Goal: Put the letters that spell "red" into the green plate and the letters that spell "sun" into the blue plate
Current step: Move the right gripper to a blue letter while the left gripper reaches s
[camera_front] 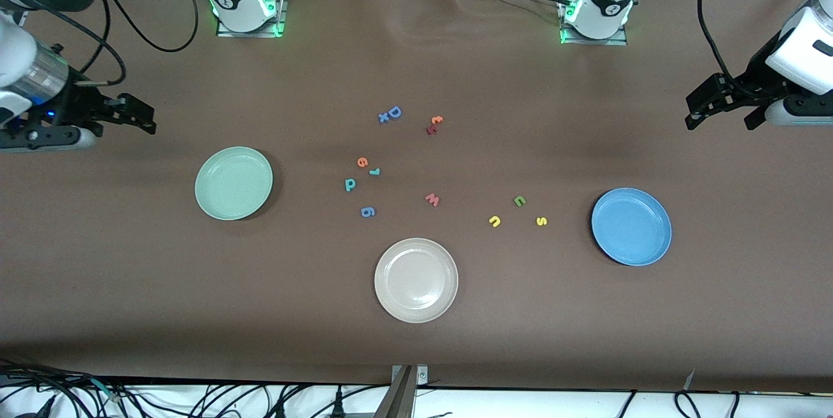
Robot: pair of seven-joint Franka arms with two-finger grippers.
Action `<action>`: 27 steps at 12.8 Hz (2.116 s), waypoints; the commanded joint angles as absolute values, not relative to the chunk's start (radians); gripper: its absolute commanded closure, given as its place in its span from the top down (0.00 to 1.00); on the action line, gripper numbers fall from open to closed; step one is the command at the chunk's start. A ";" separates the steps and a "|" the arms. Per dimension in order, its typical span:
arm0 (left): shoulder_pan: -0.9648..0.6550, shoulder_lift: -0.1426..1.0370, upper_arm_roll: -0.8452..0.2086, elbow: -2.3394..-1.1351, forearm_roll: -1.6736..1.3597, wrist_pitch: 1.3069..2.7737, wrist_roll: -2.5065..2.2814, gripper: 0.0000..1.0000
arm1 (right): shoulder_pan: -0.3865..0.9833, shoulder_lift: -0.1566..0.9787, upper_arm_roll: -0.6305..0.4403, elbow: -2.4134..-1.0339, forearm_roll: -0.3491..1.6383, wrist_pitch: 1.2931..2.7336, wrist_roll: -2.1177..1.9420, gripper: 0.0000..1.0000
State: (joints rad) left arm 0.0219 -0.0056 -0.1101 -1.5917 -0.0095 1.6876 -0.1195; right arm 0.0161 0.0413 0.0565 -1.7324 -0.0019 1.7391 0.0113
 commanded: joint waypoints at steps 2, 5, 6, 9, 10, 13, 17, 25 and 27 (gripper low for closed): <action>0.018 0.024 -0.112 -1.566 -0.017 1.681 -0.127 1.00 | 0.115 0.087 0.058 -1.718 -0.014 1.723 0.094 1.00; 0.018 0.107 -0.124 -1.566 -0.018 1.707 -0.124 1.00 | 0.188 0.158 0.058 -1.717 -0.009 1.759 0.112 1.00; 0.020 0.127 -0.124 -1.566 -0.023 1.729 -0.114 1.00 | 0.214 0.187 0.058 -1.717 -0.008 1.788 0.112 1.00; 0.018 0.181 -0.127 -1.566 -0.026 1.765 -0.123 1.00 | 0.287 0.287 0.058 -1.718 -0.014 1.900 0.196 1.00; 0.017 0.195 -0.126 -1.566 -0.047 1.790 -0.123 1.00 | 0.323 0.323 0.058 -1.720 -0.018 1.945 0.265 1.00; 0.017 0.253 -0.126 -1.574 -0.115 1.833 -0.120 1.00 | 0.400 0.437 0.057 -1.720 -0.021 2.073 0.373 1.00; -0.046 0.298 -0.123 -1.598 -0.107 1.890 -0.115 1.00 | 0.462 0.563 0.055 -1.720 -0.023 2.221 0.472 1.00; -0.123 0.426 -0.121 -1.670 -0.103 2.047 -0.129 1.00 | 0.506 0.683 0.051 -1.726 -0.025 2.364 0.476 0.95; -0.123 0.445 -0.121 -1.727 -0.103 2.147 -0.129 1.00 | 0.511 0.684 0.049 -1.735 -0.034 2.365 0.474 0.89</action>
